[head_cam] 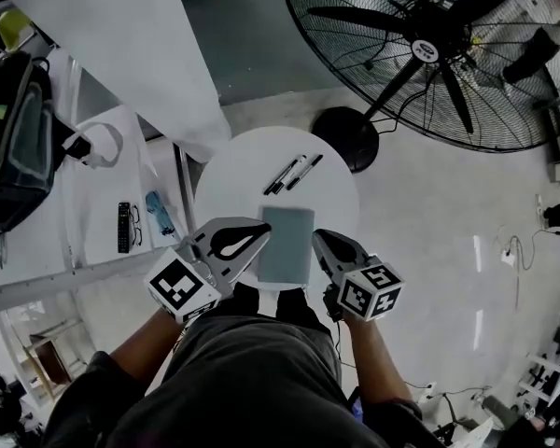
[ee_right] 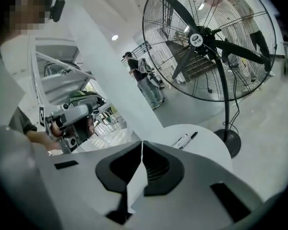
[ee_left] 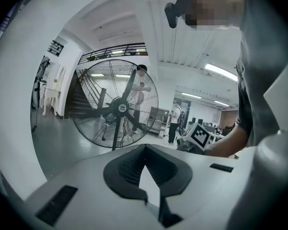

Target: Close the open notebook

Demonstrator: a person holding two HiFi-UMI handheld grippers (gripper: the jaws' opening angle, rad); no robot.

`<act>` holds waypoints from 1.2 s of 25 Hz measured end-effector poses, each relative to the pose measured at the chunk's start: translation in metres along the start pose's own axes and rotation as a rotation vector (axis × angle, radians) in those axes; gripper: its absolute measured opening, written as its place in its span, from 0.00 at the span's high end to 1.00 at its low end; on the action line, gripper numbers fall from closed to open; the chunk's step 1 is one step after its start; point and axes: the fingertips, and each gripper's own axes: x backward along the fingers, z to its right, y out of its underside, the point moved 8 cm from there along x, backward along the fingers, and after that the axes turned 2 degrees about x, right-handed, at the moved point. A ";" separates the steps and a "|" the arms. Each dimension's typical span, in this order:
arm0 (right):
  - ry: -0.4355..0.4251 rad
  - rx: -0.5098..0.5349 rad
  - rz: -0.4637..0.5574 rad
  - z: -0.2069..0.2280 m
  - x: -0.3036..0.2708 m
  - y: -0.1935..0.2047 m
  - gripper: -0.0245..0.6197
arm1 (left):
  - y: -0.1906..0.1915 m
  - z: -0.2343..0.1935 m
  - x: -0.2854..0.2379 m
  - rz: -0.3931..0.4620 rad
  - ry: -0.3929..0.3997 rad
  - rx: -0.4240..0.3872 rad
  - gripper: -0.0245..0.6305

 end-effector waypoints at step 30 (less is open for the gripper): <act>-0.080 0.115 0.082 0.005 0.052 -0.057 0.93 | -0.026 0.034 -0.040 0.065 -0.032 -0.032 0.94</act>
